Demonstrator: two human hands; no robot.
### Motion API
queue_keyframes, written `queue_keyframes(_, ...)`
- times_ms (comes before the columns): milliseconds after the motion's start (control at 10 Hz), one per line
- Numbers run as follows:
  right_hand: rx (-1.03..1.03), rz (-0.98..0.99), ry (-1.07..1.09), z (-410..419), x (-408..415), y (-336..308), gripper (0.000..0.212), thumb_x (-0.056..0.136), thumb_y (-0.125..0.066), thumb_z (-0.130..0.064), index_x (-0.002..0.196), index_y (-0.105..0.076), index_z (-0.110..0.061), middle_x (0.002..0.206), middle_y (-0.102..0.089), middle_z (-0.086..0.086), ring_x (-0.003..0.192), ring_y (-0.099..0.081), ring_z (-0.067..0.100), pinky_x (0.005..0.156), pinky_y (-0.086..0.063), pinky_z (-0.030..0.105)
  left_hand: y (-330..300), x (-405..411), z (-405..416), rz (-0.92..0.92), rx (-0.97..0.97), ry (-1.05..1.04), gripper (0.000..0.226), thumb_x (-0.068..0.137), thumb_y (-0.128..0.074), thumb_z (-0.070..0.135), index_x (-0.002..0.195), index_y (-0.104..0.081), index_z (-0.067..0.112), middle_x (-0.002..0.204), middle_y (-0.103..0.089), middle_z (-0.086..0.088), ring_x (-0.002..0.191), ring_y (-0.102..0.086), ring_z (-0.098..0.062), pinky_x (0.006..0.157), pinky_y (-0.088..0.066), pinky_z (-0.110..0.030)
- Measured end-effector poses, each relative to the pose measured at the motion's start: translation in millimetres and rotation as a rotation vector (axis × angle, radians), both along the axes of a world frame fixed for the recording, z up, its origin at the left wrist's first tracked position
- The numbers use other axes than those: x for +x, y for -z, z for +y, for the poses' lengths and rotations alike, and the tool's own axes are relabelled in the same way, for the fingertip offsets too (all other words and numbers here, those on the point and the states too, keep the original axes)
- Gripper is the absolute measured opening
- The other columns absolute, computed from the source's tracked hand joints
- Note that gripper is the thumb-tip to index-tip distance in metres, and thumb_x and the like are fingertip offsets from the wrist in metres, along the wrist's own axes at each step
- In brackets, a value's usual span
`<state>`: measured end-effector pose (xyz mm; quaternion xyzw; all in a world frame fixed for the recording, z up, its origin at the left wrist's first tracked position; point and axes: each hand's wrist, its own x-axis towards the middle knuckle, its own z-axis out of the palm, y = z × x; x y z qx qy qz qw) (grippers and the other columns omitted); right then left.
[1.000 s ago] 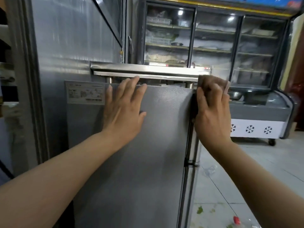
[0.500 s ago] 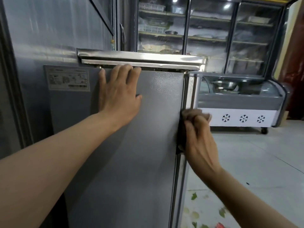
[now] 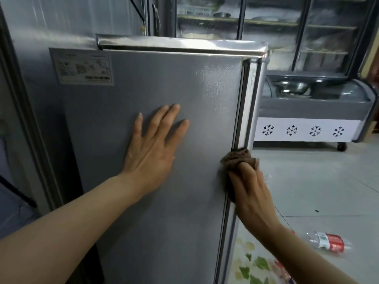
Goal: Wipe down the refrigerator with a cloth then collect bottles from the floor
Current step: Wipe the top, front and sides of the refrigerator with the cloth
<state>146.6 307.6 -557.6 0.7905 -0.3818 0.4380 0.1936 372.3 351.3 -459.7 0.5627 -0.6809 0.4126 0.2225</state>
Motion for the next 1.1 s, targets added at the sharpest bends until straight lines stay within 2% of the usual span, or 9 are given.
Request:
queue_keyframes(200, -0.165, -0.183, -0.030, -16, 3, -69, 0.036, 0.098, -0.040, -0.014, 0.131, -0.048, -0.002, 0.131, -0.044, 0.018, 0.115, -0.041, 0.030, 0.094, -0.039, 0.034, 17, 13, 4, -0.014, -0.023, -0.012, 0.087, 0.056, -0.082, 0.015, 0.136, -0.046, 0.010, 0.148, -0.036, -0.019, 0.133, -0.025, -0.030, 0.098, -0.026, -0.068)
queue_keyframes(400, -0.209, -0.282, -0.022, -31, 38, -49, 0.036, 0.104, -0.030, -0.042, 0.131, -0.046, -0.026, 0.136, -0.043, -0.007, 0.127, -0.038, 0.008, 0.104, -0.031, 0.015, 31, 19, 0, 0.024, -0.017, -0.004, 0.091, 0.057, -0.080, 0.020, 0.138, -0.039, 0.014, 0.151, -0.028, -0.014, 0.136, -0.021, -0.028, 0.101, -0.022, -0.067)
queue_keyframes(500, -0.114, -0.139, -0.037, -18, 35, 7, 0.031, 0.102, -0.040, -0.025, 0.132, -0.034, -0.029, 0.134, -0.034, -0.004, 0.122, -0.038, 0.019, 0.098, -0.039, 0.035, 36, 23, 0, 0.024, -0.015, 0.001, 0.092, 0.057, -0.080, 0.020, 0.139, -0.037, 0.016, 0.152, -0.026, -0.011, 0.136, -0.021, -0.028, 0.101, -0.022, -0.067)
queue_keyframes(600, -0.165, 0.173, -0.054, -16, 17, 35, 0.065, 0.082, -0.064, 0.000, 0.137, -0.031, -0.003, 0.132, -0.033, 0.015, 0.106, -0.053, 0.041, 0.074, -0.057, 0.048, 43, 29, 4, 0.017, 0.001, -0.004, 0.094, 0.055, -0.081, 0.020, 0.139, -0.037, 0.016, 0.151, -0.025, -0.011, 0.136, -0.021, -0.027, 0.101, -0.022, -0.067)
queue_keyframes(700, -0.131, 0.176, -0.111, -11, 15, 10, 0.038, 0.098, -0.038, -0.011, 0.136, -0.033, -0.010, 0.128, -0.035, 0.011, 0.106, -0.048, 0.032, 0.077, -0.056, 0.049, 48, 37, 7, 0.017, 0.005, -0.020, 0.096, 0.054, -0.083, 0.023, 0.138, -0.037, 0.016, 0.150, -0.022, -0.010, 0.135, -0.023, -0.029, 0.101, -0.023, -0.067)
queue_keyframes(800, -0.186, -0.056, -0.128, -19, 33, -27, 0.030, 0.103, -0.032, -0.018, 0.131, -0.040, -0.019, 0.133, -0.038, 0.004, 0.122, -0.041, 0.016, 0.101, -0.040, 0.029, 51, 44, 9, 0.060, -0.008, -0.037, 0.097, 0.053, -0.084, 0.026, 0.137, -0.035, 0.017, 0.150, -0.019, -0.009, 0.133, -0.023, -0.029, 0.102, -0.021, -0.066)
queue_keyframes(900, -0.221, -0.252, 0.032, -26, 57, -49, 0.034, 0.104, -0.035, -0.035, 0.127, -0.052, -0.016, 0.128, -0.044, -0.007, 0.114, -0.034, -0.021, 0.097, -0.028, 0.002, 50, 49, 11, 0.076, -0.010, -0.030, 0.096, 0.052, -0.084, 0.027, 0.135, -0.037, 0.016, 0.149, -0.019, -0.008, 0.133, -0.024, -0.028, 0.104, -0.019, -0.065)
queue_keyframes(1000, -0.143, -0.075, -0.078, -11, 72, -12, 0.040, 0.103, -0.029, -0.025, 0.129, -0.055, -0.008, 0.132, -0.041, 0.008, 0.120, -0.041, 0.014, 0.100, -0.041, 0.028, 49, 56, 15, 0.088, -0.010, -0.034, 0.095, 0.054, -0.084, 0.028, 0.135, -0.038, 0.015, 0.149, -0.019, -0.009, 0.132, -0.023, -0.028, 0.105, -0.018, -0.064)
queue_keyframes(1100, -0.213, 0.315, -0.199, 4, 74, 7, 0.045, 0.093, -0.032, -0.010, 0.133, -0.048, 0.004, 0.130, -0.035, 0.015, 0.113, -0.046, 0.039, 0.075, -0.056, 0.042, 51, 66, 20, 0.109, -0.010, -0.064, 0.094, 0.055, -0.084, 0.027, 0.136, -0.038, 0.014, 0.149, -0.022, -0.012, 0.132, -0.023, -0.031, 0.105, -0.018, -0.065)
